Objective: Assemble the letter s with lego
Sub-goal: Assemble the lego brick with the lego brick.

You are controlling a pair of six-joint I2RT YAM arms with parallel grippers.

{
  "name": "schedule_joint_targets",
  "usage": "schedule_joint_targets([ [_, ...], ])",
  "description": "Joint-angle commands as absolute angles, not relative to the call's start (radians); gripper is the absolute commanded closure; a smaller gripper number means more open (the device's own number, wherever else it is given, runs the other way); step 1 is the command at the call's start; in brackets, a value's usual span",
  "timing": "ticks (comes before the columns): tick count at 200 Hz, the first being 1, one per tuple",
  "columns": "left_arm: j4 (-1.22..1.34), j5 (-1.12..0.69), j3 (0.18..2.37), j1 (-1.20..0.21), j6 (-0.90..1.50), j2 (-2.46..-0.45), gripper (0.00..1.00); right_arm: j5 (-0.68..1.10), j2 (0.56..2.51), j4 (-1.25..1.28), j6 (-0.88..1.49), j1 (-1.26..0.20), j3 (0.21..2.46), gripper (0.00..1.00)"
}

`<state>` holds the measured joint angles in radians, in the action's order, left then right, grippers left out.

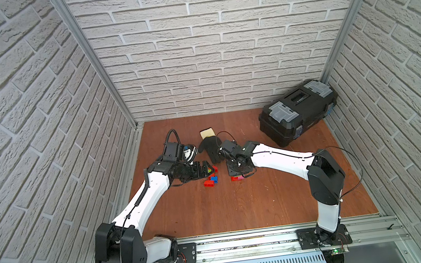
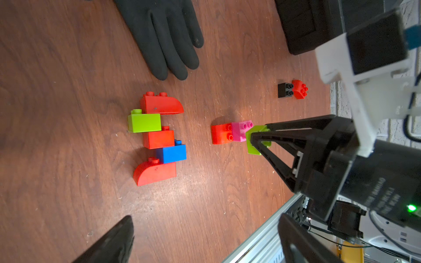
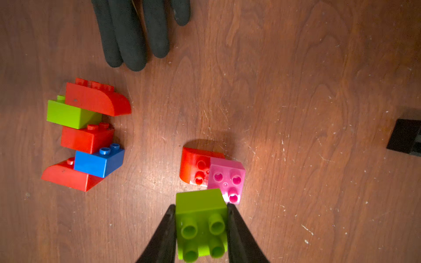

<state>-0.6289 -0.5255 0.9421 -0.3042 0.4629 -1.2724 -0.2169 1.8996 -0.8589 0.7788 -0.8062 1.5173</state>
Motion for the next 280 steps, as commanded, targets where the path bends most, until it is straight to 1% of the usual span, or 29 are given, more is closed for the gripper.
schedule_joint_targets([
  [1, -0.607, -0.549, 0.923, -0.296, 0.438, -1.248, 0.02, -0.253, 1.912, -0.883, 0.804, -0.818, 1.541, 0.75],
  [25, -0.606, -0.552, 0.919, -0.292, 0.433, -1.251, 0.02, -0.239, 1.932, -0.867, 0.818, -0.819, 1.544, 0.75],
  [132, -0.605, -0.559, 0.909, -0.283, 0.432, -1.244, 0.02, -0.314, 1.971, -0.891, 0.830, -0.820, 1.580, 0.75],
  [137, -0.606, -0.559, 0.908, -0.281, 0.431, -1.245, 0.02, -0.314, 2.000, -0.889, 0.833, -0.820, 1.579, 0.75],
  [166, -0.606, -0.561, 0.908, -0.282, 0.431, -1.247, 0.02, -0.309, 2.014, -0.885, 0.838, -0.821, 1.580, 0.75],
  [280, -0.612, -0.563, 0.906, -0.281, 0.427, -1.250, 0.02, -0.284, 2.010, -0.892, 0.868, -0.839, 1.551, 0.76],
])
